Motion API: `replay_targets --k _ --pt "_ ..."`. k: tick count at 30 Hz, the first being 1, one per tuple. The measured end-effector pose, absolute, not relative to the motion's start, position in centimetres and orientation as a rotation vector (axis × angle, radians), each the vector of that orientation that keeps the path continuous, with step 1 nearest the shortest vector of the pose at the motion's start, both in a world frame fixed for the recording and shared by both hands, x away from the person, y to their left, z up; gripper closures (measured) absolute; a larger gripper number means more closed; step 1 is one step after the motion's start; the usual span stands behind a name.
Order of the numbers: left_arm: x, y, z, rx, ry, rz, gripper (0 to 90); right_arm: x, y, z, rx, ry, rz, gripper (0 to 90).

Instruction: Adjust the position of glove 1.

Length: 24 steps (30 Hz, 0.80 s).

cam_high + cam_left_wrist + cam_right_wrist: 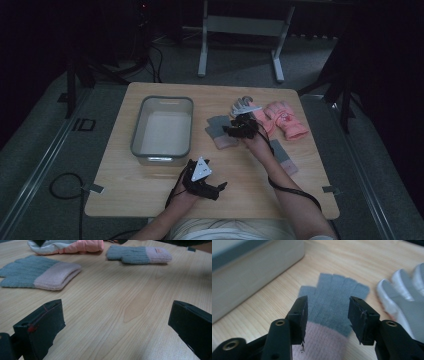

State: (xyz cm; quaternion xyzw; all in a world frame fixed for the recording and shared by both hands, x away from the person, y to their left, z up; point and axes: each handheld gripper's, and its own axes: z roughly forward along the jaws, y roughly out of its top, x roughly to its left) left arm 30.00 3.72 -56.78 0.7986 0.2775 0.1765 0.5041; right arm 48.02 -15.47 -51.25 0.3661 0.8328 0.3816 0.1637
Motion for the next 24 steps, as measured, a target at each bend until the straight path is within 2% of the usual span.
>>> replay_targets --k 11,19,24 --pt "30.0 3.7 -56.8 1.924 0.666 0.429 0.0 50.4 -14.4 -53.7 1.046 2.428 1.028 62.6" --pt "30.0 3.8 -56.8 1.922 0.67 0.428 0.0 51.5 -13.8 -55.1 0.976 2.499 0.943 63.4" --pt "30.0 3.8 -56.8 1.921 0.672 0.429 0.0 51.6 -13.6 -55.0 1.005 2.505 0.927 74.4"
